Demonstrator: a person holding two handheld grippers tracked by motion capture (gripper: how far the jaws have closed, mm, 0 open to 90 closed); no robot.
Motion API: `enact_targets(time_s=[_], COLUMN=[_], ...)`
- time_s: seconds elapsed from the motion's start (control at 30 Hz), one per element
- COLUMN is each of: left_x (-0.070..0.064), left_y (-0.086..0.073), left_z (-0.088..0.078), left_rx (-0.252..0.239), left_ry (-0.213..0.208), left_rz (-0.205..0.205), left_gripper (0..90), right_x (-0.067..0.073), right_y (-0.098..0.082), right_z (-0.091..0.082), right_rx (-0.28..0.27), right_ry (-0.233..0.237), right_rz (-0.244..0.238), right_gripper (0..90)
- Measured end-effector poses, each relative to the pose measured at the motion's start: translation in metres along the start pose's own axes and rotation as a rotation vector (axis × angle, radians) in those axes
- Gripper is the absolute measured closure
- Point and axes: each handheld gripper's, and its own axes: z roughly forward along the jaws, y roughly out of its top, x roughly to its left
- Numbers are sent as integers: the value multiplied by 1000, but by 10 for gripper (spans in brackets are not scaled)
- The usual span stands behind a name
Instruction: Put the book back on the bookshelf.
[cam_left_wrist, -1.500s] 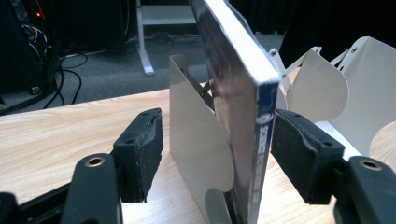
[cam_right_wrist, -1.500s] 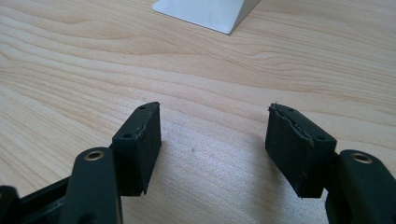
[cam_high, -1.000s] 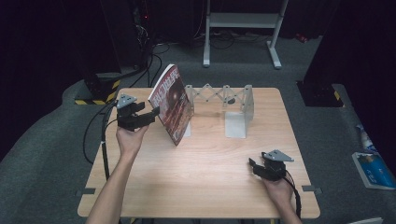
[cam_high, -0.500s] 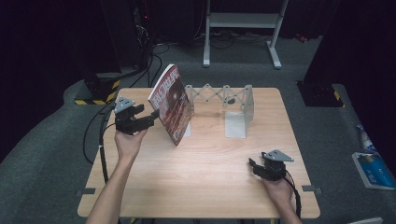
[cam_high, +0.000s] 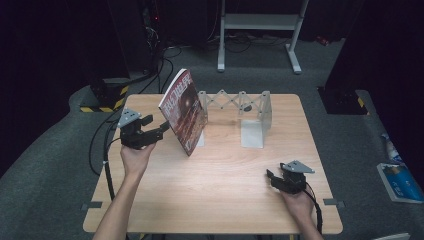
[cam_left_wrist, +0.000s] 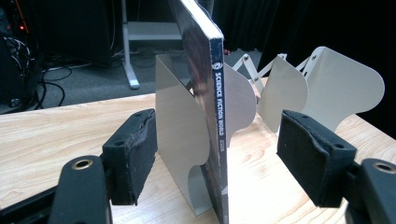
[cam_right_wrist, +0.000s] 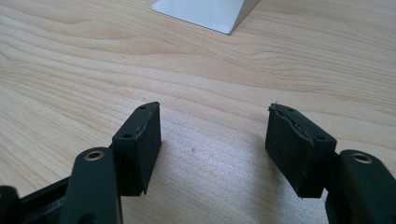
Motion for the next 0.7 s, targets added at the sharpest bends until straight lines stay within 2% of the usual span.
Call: enact_targets(time_s=[0.2,0.7], left_x=[0,-3], left_y=[-4,-16], left_z=[-3,-8], left_rx=[-3,5], left_ry=[-20,-38], left_rz=[-25,-33], left_gripper=[280,281], right_x=[0,0], right_y=[0,0], right_z=[0,0], right_rx=[0,0], right_ry=[0,0], right_rz=[0,0], right_gripper=[360,360])
